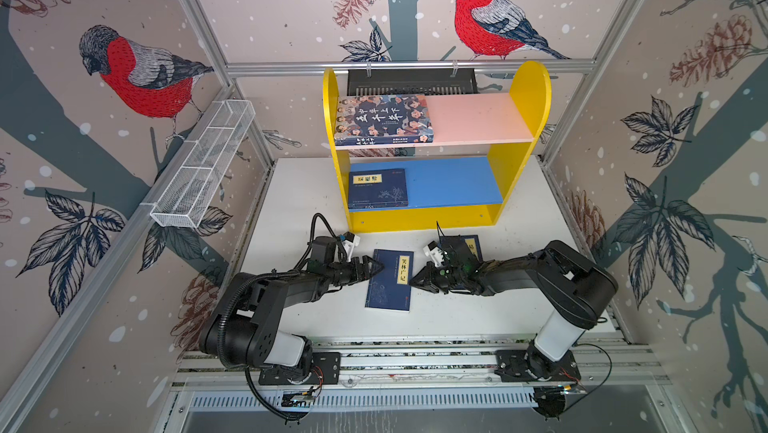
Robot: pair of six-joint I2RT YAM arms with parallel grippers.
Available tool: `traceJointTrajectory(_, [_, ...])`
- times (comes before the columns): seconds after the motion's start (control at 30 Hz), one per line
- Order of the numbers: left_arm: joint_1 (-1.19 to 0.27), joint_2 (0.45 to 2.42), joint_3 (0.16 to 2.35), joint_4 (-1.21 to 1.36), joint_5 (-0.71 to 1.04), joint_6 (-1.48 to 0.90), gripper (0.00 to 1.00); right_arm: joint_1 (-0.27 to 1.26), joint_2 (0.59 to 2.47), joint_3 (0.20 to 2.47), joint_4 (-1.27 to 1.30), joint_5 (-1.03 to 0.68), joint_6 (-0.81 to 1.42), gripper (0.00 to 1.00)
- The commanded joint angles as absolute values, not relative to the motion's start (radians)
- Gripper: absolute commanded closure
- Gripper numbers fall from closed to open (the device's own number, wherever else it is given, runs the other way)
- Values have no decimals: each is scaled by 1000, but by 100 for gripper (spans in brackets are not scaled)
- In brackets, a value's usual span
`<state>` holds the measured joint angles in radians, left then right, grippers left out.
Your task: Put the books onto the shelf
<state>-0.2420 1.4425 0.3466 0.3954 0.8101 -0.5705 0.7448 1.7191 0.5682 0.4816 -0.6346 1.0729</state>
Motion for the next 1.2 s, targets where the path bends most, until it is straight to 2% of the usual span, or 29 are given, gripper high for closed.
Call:
traceJointTrajectory(0.0, [-244, 1440, 338, 337, 817, -579, 17, 747, 1713, 578, 578, -648, 1081, 85])
traceJointTrajectory(0.07, [-243, 1439, 337, 340, 815, -580, 17, 748, 1710, 576, 586, -648, 1084, 83])
traceJointTrajectory(0.2, [-244, 1439, 337, 342, 815, -582, 17, 747, 1710, 576, 593, -649, 1086, 72])
traceJointTrajectory(0.3, [-244, 1436, 338, 344, 815, -586, 17, 746, 1713, 577, 609, -654, 1091, 73])
traceJointTrajectory(0.43, [-244, 1427, 335, 349, 819, -593, 17, 747, 1728, 583, 655, -676, 1111, 84])
traceJointTrajectory(0.6, [-244, 1418, 331, 365, 822, -600, 17, 745, 1729, 593, 667, -696, 1125, 86])
traceJointTrajectory(0.8, [-244, 1410, 330, 358, 813, -606, 17, 745, 1708, 600, 624, -680, 1106, 76])
traceJointTrajectory(0.9, [-243, 1413, 328, 368, 818, -615, 21, 745, 1725, 608, 617, -690, 1105, 70])
traceJointTrajectory(1.03, [-244, 1412, 328, 380, 832, -632, 27, 743, 1735, 617, 593, -672, 1096, 73])
traceJointTrajectory(1.17, [-244, 1412, 327, 376, 831, -632, 28, 739, 1736, 614, 580, -658, 1091, 76])
